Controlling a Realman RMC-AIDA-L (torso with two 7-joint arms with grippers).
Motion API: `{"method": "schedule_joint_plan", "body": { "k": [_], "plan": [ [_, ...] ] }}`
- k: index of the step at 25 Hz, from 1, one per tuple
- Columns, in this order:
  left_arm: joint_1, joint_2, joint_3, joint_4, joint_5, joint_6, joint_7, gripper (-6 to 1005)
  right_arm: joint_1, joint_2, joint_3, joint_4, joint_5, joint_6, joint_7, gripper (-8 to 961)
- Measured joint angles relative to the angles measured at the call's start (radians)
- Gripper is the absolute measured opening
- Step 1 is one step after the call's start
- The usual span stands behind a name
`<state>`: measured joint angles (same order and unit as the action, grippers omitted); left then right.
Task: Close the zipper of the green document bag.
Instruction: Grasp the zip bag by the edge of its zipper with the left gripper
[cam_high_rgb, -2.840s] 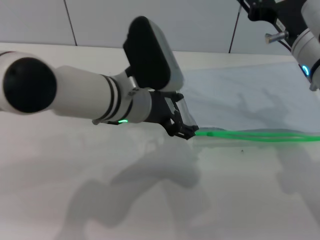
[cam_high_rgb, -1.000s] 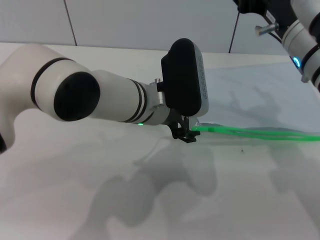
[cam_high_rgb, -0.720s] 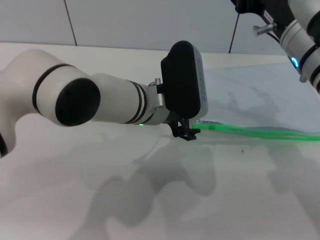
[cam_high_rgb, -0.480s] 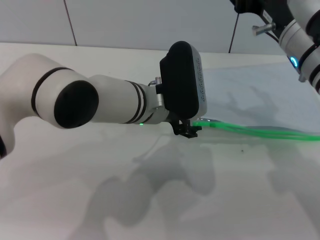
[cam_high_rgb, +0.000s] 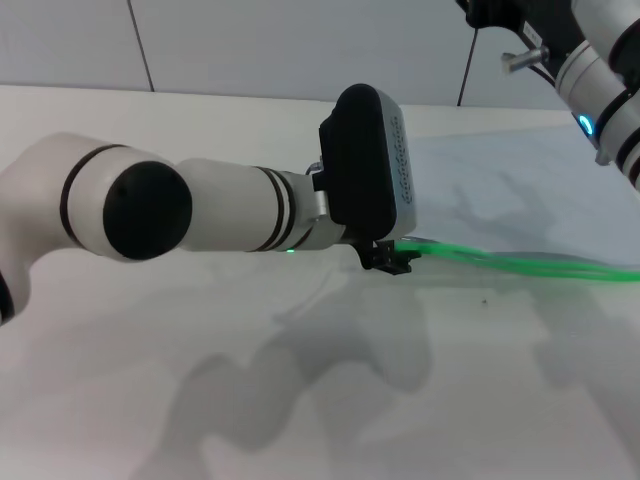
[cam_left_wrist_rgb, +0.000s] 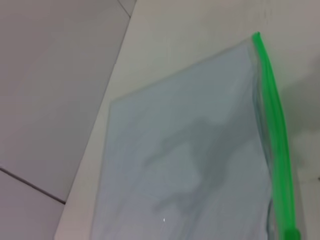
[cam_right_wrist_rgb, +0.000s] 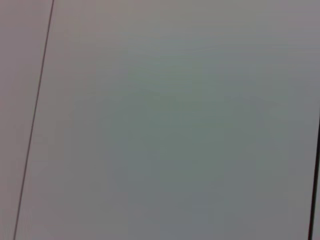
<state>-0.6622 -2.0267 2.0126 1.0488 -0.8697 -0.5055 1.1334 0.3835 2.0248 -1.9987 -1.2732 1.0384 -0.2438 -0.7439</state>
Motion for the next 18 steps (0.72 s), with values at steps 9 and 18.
{"method": "schedule_joint_plan", "body": {
  "k": [9,18],
  "plan": [
    [-0.001,-0.002,0.003,-0.043,-0.024,0.047,0.030,879,-0.001,0.000,0.000,-0.006,0.000,0.000,0.000,669],
    [-0.003,0.000,0.003,-0.064,-0.148,0.079,0.142,877,-0.004,0.000,-0.006,-0.013,0.000,0.000,0.000,669]
  ]
}}
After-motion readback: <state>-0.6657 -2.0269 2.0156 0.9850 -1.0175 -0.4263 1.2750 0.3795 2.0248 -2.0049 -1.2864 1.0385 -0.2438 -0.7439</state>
